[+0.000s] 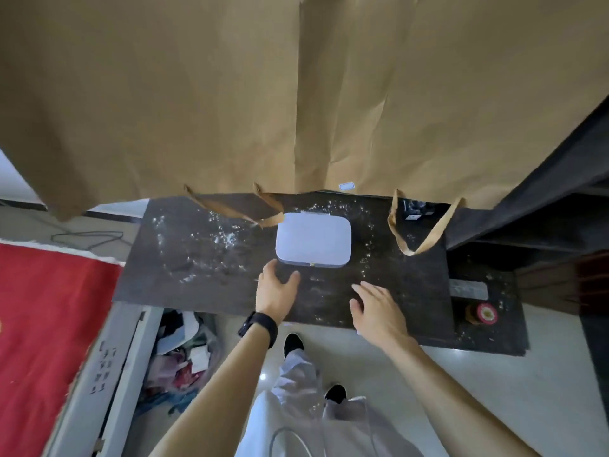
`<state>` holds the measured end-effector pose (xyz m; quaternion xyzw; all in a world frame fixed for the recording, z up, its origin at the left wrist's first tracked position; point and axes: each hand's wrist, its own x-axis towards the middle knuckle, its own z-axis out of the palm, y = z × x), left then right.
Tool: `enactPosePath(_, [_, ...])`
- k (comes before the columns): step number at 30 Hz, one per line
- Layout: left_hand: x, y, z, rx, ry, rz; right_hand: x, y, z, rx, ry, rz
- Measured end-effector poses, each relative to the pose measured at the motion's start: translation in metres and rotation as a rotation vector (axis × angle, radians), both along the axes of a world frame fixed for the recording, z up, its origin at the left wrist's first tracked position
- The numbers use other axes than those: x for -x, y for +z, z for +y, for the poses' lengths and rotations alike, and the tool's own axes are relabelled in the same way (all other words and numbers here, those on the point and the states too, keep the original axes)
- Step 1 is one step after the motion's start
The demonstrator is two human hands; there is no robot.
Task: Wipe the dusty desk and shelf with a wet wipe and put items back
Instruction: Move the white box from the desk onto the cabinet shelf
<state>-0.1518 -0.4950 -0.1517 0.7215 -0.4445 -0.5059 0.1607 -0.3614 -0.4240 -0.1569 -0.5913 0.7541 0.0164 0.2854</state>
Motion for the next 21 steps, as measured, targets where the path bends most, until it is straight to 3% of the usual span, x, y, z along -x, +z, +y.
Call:
enactPosePath(6, [-0.001,-0.018,-0.048,-0.114,0.086,0.095,-0.02,-0.022,-0.028,-0.268,0.133,0.111])
enactPosePath(9, [-0.002,-0.028,-0.053,-0.111,0.028,0.087,-0.025,-0.027,-0.027,-0.266,0.048,0.074])
enactPosePath(13, [-0.003,-0.039,-0.051,-0.042,0.038,0.07,-0.017,-0.023,-0.046,-0.188,-0.289,-0.217])
enactPosePath(18, [0.0,-0.036,-0.047,0.007,0.093,0.099,-0.016,-0.012,-0.069,-0.133,-0.573,-0.594])
enactPosePath(21, [0.003,-0.031,-0.04,-0.017,0.191,0.193,-0.017,-0.008,-0.066,-0.108,-0.665,-0.719])
